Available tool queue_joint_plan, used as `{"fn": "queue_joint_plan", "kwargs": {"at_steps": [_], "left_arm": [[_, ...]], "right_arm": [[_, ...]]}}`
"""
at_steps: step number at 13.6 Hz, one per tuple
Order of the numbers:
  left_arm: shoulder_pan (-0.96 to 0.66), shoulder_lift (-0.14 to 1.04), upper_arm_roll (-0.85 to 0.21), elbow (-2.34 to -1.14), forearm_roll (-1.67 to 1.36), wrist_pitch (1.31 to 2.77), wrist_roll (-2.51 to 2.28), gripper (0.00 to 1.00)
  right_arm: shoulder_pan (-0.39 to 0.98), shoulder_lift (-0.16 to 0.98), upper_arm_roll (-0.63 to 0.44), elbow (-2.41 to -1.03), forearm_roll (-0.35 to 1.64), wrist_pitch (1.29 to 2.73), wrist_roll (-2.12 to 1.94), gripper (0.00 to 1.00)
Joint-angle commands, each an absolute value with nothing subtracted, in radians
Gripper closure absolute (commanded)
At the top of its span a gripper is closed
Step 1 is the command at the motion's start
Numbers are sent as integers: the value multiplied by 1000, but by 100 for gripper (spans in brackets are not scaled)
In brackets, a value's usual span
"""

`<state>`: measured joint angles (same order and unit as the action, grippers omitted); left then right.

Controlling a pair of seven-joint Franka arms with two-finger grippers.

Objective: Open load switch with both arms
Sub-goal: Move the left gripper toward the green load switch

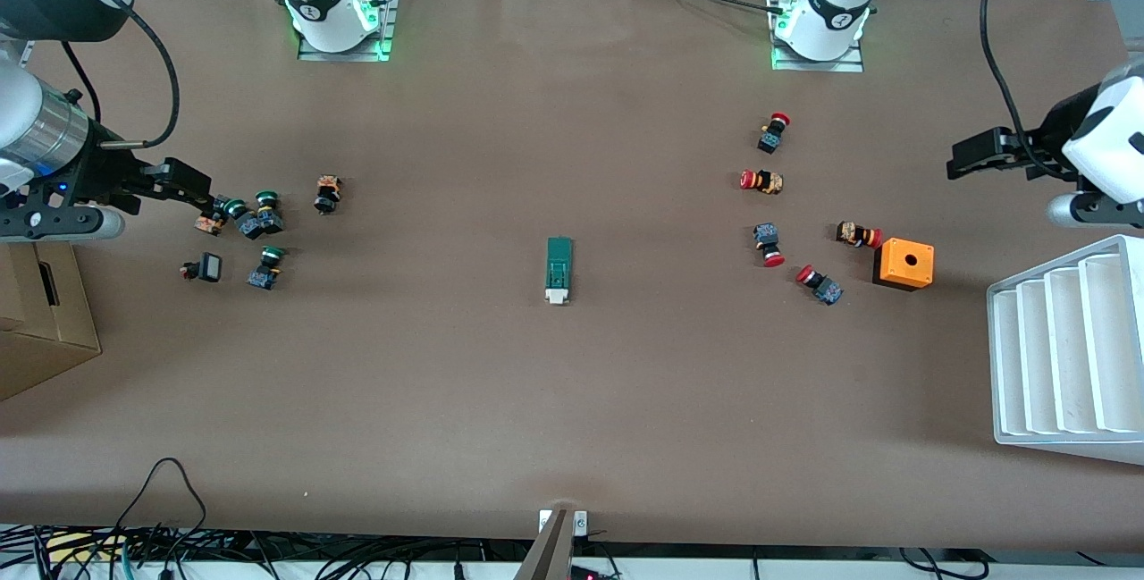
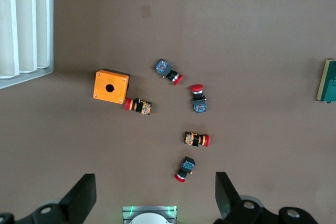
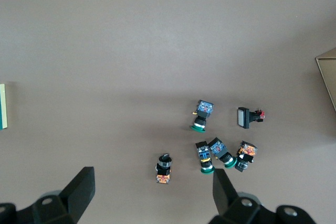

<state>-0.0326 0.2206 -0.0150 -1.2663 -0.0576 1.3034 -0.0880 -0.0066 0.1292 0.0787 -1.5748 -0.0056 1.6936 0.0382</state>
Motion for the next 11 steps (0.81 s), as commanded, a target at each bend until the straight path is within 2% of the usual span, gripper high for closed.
{"fn": "queue_joint_plan", "kwargs": {"at_steps": [1,11], "left_arm": [[-20,134,-37,-1369,-38,1322,-106,0],[-15,149,-44,-1365,-124,1315,-84,0]], "right_arm": [[-3,137,83,-1549,-23,1686,38,1],[-3,138,81,-1549,-23,1686,31,1]]}}
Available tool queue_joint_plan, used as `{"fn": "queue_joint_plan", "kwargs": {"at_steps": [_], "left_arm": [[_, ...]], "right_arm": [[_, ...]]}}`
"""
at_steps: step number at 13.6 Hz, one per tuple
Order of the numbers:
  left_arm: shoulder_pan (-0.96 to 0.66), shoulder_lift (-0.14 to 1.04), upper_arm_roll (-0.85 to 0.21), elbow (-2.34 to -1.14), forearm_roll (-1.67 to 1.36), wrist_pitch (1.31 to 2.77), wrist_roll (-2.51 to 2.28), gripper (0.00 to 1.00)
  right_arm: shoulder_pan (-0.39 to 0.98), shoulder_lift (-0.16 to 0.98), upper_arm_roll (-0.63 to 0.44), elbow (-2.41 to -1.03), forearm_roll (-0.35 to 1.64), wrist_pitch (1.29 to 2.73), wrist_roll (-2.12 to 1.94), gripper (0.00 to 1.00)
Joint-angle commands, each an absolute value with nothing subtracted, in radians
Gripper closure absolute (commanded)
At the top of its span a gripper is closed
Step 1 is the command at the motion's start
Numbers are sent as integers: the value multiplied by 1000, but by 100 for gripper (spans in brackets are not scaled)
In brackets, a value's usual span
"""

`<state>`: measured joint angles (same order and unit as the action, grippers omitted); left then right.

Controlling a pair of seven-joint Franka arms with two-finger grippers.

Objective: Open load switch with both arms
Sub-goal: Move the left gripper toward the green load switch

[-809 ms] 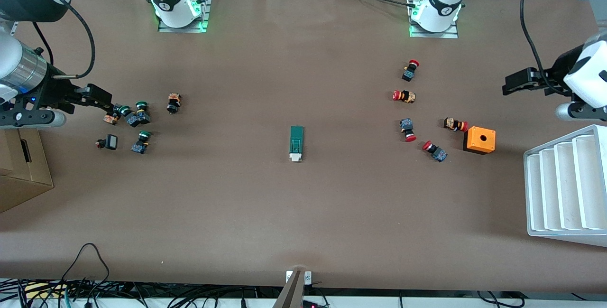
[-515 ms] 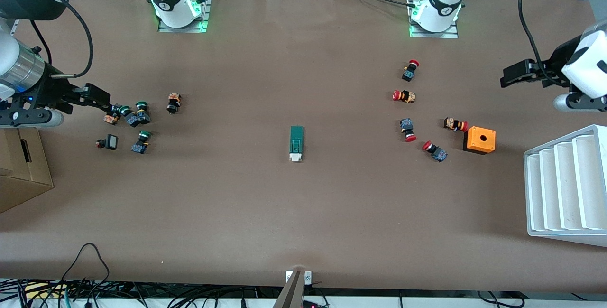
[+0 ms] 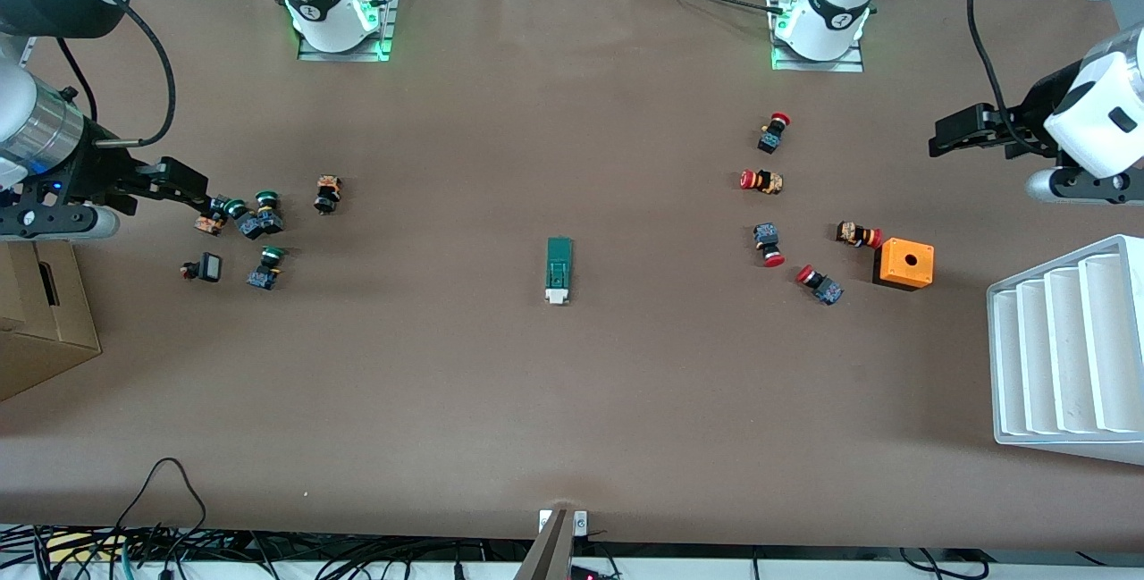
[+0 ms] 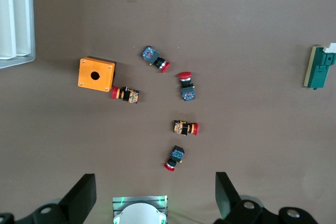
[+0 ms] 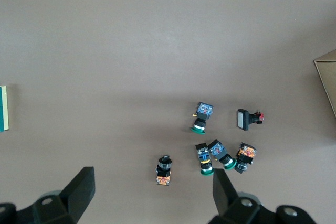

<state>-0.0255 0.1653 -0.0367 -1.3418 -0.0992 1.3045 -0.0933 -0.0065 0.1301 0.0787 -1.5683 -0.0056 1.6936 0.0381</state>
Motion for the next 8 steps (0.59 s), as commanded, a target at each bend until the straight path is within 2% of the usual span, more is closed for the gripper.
{"fn": "queue_joint_plan", "kwargs": {"at_steps": [1,5,8], "left_arm": [[-24,150,-46,-1367,-126,1315,-93,0],[-60,167,-95,-1359,-135,1325,-188,0],[-64,190,-272,-1355,-130,1416,-474,0]], "right_arm": [[-3,138,81,-1549,-23,1684,31,1],[-6,138,81,-1549,-34,1689,31,1],[1,138,83,-1555,-40,1689,35,1]]}}
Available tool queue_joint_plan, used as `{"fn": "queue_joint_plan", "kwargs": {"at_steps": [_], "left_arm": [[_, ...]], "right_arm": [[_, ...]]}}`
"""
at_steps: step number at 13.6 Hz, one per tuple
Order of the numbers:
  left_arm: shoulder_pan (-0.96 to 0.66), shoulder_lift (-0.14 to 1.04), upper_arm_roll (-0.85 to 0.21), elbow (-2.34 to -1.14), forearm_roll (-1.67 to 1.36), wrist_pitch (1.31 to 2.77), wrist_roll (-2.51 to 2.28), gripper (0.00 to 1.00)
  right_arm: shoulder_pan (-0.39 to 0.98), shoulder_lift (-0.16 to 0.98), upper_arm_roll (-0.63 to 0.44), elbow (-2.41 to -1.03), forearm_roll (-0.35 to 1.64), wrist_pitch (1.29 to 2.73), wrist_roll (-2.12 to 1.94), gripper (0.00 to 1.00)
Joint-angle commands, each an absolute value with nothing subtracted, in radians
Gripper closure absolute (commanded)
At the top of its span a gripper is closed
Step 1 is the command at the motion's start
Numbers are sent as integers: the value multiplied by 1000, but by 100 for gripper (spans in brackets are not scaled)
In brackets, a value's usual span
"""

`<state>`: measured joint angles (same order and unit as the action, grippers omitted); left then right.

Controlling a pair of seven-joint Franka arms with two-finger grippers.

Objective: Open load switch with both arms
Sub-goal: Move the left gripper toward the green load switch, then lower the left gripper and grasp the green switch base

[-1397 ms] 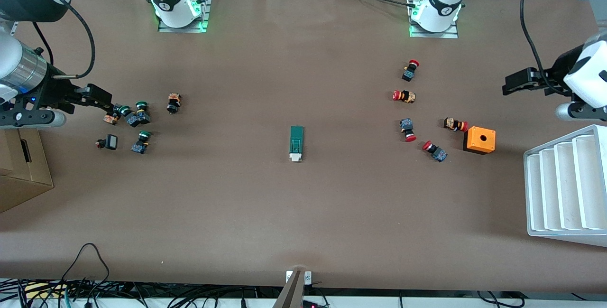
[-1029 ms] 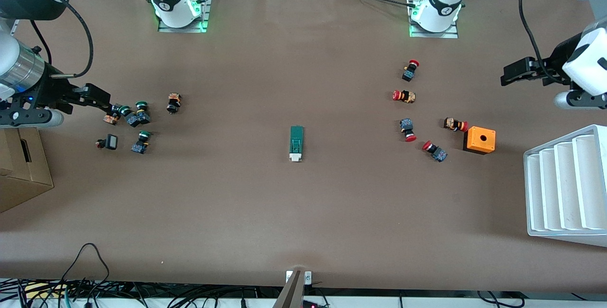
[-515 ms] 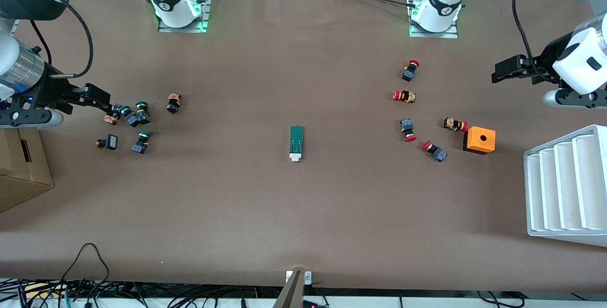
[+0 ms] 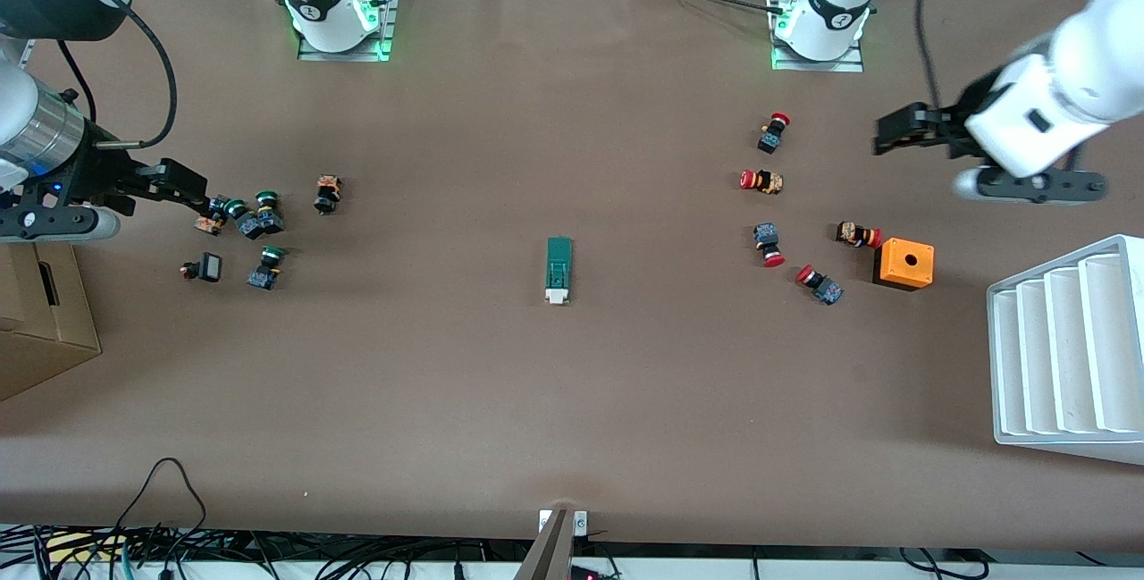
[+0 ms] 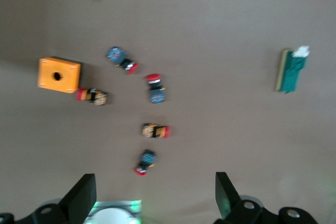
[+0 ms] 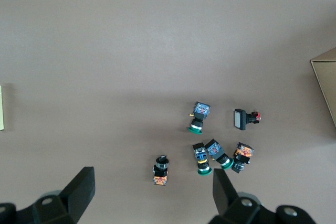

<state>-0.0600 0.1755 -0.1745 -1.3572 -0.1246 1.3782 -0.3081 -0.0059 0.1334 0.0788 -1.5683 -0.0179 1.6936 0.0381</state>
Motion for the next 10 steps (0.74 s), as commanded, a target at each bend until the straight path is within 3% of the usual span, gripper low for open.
{"fn": "queue_joint_plan", "kwargs": {"at_steps": [1,5,10], "left_arm": [[-74,219,-338,-1351,-129,1449,-553,0],[-210,306,-387,-1367,-71,1749,-694,0],[-481,466,-385,-1406,358,2017,-1159,0]], "right_arm": [[17,140,81,-1555,-46,1689,37,1],[25,140,83,-1559,-72,1690,43,1],[20,146,81,-1557,-58,1694,41,1]]}}
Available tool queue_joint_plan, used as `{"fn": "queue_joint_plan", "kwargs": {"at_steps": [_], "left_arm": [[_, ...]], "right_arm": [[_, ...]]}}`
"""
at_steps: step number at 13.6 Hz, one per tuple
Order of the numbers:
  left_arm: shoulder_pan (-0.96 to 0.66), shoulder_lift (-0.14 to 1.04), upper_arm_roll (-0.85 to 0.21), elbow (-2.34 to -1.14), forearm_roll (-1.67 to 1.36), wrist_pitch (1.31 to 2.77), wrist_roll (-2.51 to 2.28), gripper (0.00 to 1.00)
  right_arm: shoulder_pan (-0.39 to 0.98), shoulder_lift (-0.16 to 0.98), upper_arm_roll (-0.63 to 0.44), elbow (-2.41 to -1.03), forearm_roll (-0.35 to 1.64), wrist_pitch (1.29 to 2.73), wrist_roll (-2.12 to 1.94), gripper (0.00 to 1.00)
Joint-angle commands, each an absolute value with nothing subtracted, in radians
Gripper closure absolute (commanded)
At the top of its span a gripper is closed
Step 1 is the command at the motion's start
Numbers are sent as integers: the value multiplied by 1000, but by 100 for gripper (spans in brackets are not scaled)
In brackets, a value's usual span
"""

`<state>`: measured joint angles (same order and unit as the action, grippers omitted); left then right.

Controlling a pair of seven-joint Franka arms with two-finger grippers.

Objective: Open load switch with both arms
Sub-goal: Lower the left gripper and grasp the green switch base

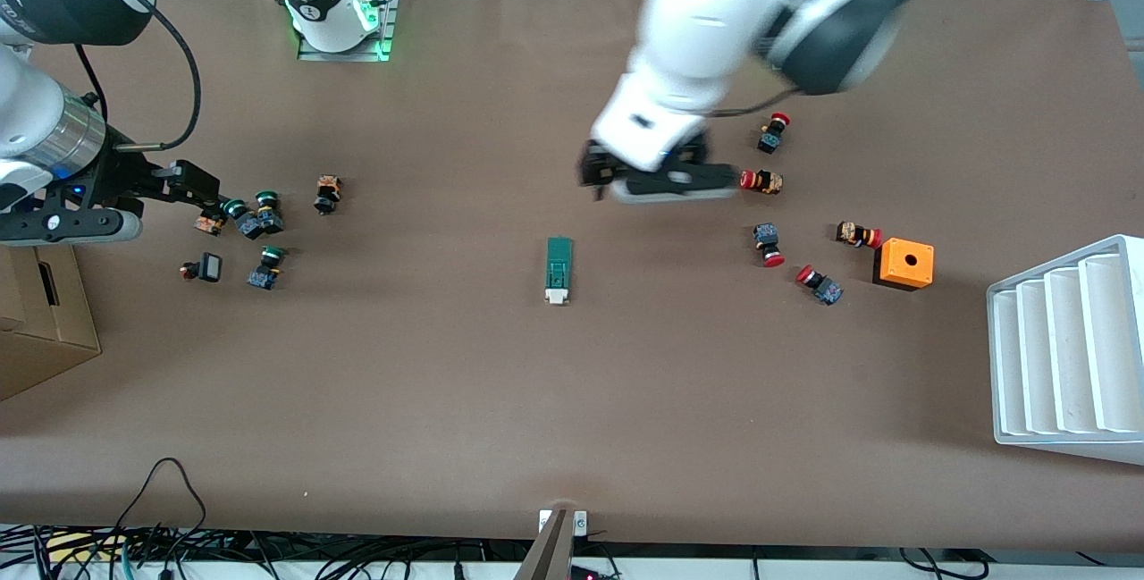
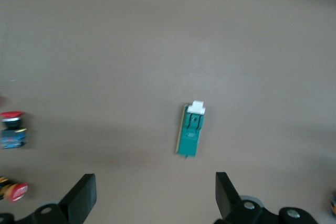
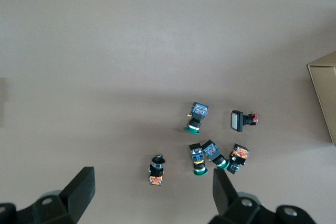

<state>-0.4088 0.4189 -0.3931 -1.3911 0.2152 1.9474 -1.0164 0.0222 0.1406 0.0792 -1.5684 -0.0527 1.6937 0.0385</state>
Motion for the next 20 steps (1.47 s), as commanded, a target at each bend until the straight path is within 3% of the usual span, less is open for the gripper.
{"fn": "queue_joint_plan", "kwargs": {"at_steps": [1,4,8,11,14,20], "left_arm": [[-515,486,-385,-1448,464,2084,-1260,0],[-574,550,-385,-1560,781,2270,-1558,0],[-639,673,-387,-1632,1318,2309,-2060,0],[-690,754,-377,-1634,1458,2289,-2244,0],[-741,822,-379,-1635,1618,2145,-2371,0],[-770,859,-377,-1687,1814,2028,-2424,0]], "right_arm": [[20,146,81,-1557,-58,1692,40,1],[20,144,80,-1557,-58,1692,43,1],[20,144,80,-1557,-57,1694,43,1],[20,144,80,-1552,-57,1694,43,1],[20,146,80,-1552,-57,1695,43,1],[20,143,77,-1555,-57,1692,38,1]]}}
